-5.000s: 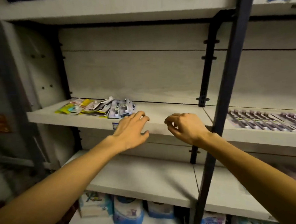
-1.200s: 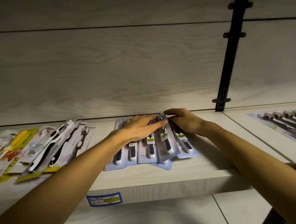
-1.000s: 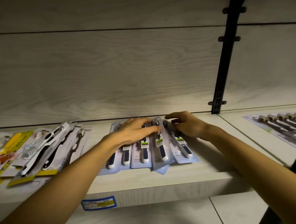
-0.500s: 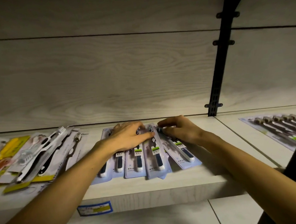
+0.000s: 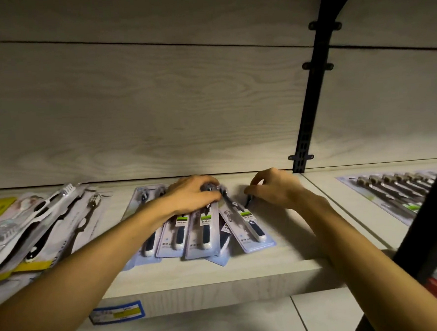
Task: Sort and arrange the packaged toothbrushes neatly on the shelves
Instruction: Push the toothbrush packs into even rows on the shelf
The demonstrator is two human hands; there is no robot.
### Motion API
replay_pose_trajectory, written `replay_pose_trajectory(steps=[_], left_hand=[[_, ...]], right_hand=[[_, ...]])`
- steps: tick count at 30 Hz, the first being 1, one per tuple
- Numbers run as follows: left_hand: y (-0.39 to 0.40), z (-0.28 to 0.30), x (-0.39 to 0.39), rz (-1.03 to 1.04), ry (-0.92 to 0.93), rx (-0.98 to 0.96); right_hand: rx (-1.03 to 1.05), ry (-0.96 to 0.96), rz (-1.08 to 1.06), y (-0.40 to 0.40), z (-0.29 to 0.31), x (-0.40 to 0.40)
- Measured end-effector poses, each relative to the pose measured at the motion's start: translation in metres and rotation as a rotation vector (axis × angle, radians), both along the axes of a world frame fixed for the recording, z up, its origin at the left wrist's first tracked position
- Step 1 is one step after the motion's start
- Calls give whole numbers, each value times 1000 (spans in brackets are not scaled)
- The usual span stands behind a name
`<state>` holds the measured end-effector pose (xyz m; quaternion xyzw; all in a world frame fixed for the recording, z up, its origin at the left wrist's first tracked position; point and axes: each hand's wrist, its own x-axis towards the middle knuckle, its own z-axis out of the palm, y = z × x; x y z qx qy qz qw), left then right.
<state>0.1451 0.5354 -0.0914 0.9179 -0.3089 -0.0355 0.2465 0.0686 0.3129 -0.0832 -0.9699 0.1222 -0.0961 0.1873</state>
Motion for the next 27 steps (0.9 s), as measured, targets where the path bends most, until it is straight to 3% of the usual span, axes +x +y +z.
replay_pose_trajectory(steps=[7,13,19,23,27], left_hand=[[-11,-9,-1,45,-82,-129],[-8,-11,1,43,-5,-257],[-8,-13,-3,13,-18,-203],[-6,-11,-11,-12,-3,-302],[-5,-10,-15,30,-116,-140]], right_hand=[[-21,-41,138,9,-4,4],[-73,-75,222,11,-5,4],[-43,-76,256,13,-6,1],[17,-100,280,21,-6,-1],[72,-94,268,23,-6,0]])
